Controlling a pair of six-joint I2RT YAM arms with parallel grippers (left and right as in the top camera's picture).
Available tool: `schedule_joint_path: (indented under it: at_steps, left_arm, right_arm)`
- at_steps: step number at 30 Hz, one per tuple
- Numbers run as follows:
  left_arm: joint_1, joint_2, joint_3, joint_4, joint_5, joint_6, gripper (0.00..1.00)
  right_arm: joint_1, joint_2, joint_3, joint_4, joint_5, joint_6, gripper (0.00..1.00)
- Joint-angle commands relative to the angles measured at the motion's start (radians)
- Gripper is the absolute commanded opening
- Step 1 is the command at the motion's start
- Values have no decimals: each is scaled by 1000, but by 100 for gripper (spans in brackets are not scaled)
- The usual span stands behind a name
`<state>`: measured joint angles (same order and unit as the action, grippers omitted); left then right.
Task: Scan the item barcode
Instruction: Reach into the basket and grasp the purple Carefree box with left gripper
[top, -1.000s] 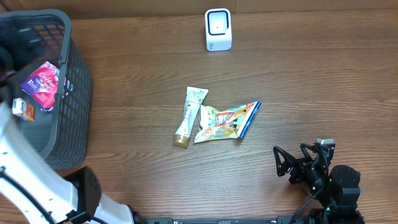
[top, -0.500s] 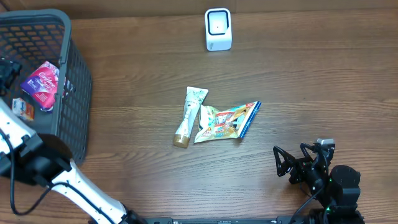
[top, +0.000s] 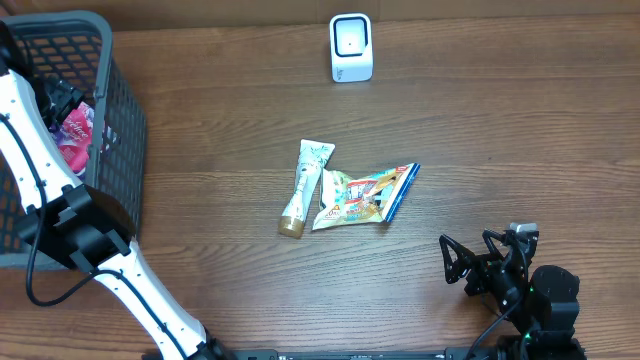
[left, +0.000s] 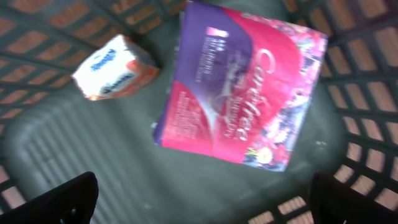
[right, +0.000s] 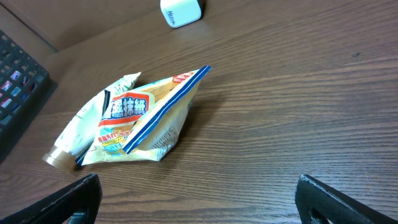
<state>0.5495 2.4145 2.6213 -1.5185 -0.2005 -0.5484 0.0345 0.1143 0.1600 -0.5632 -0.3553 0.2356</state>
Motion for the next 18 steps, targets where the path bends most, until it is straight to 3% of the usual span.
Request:
schedule_joint_path:
  at_steps: [1, 10, 18]
  left_arm:
    - [11, 133, 7, -23, -47, -4, 100]
    - [15, -48, 8, -31, -26, -2, 100]
    - [15, -251, 8, -156, 55, 24, 100]
  right_arm:
    - [4, -5, -3, -18, 7, 0, 100]
    - [4, -5, -3, -18, 7, 0, 100]
    - [4, -5, -3, -18, 7, 0, 100]
